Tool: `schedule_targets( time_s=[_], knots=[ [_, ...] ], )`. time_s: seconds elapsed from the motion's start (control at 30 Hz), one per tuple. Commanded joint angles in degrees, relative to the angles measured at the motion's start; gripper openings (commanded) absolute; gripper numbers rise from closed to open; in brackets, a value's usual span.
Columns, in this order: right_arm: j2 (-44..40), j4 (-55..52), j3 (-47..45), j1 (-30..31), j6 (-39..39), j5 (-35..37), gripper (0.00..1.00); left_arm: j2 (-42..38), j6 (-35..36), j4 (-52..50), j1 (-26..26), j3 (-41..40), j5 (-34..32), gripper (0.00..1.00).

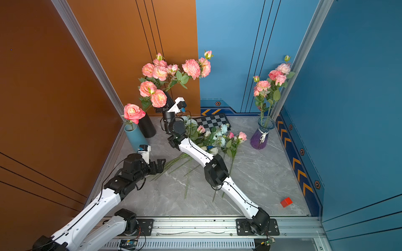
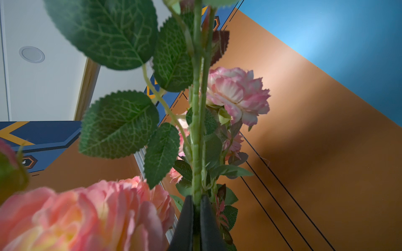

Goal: Place the pink flowers into the vase
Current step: Place the flower in the vase.

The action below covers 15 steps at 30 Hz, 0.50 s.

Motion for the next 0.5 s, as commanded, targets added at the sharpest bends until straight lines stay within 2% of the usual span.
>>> schedule_targets(
  time_s=[0.0, 0.1, 0.27, 0.47],
  knots=[
    [-3.5, 2.1, -2.9, -0.3, -0.1, -2.1, 0.0, -0.4, 3.0, 1.0, -0.5, 1.0, 0.0, 0.99],
    [-6.6, 4.3, -8.3, -0.3, 2.6, -3.2, 0.0, -0.6, 3.4, 1.0, -0.5, 0.5, -0.1, 0.98],
    [-12.9, 7.9, -17.7, -0.2, 1.5, -5.4, 0.0, -1.5, 2.2, 1.8, -0.7, -0.4, -0.1, 0.98],
    [-17.1, 10.6, -22.9, -0.8, 3.8, -5.4, 0.0, -1.7, 2.4, 1.8, -0.9, -0.5, 0.2, 0.99]
  ],
)
